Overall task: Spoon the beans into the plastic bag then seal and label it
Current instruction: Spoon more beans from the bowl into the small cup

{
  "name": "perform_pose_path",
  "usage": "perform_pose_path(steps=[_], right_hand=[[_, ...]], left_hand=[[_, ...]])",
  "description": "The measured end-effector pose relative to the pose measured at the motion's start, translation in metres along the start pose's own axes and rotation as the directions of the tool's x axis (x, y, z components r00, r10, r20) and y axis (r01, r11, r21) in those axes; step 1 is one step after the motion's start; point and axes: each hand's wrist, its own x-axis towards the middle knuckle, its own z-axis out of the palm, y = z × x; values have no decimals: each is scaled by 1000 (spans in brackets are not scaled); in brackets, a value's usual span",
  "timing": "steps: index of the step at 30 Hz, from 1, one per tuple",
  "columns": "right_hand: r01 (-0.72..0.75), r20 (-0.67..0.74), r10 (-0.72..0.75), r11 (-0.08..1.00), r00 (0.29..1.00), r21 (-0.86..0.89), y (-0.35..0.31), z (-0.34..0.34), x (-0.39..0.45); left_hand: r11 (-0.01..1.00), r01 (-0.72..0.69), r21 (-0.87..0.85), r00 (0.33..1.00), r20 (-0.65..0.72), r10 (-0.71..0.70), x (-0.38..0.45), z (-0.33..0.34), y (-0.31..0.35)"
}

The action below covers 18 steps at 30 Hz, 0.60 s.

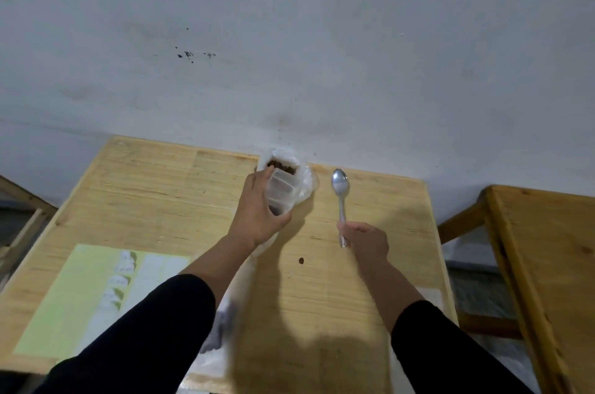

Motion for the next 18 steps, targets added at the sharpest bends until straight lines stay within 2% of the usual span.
perform_pose_path(steps=[3, 6, 11, 14, 16, 18], right_hand=[[-24, 77, 30, 996, 997, -87, 5, 2, 16], [22, 25, -16, 969, 1000, -244, 6, 7, 24], [110, -13, -116, 962, 993, -249, -3, 4, 19], [205, 7, -206, 971, 979, -123, -21, -1, 5], [250, 123, -255, 966, 959, 59, -39, -4, -10], [276, 249, -306, 950, 919, 146, -58, -4, -25]], left_hand=[[1000, 1, 12, 1000, -21, -1, -6, 5, 1], [999, -2, 33, 999, -45, 3, -11, 11, 3], [999, -11, 35, 998, -61, 13, -17, 16, 10], [999, -36, 9, 997, -62, 36, -19, 17, 15], [998, -63, 2, 997, -53, 63, -20, 17, 20], [995, -97, -17, 995, -29, 97, -20, 16, 26]])
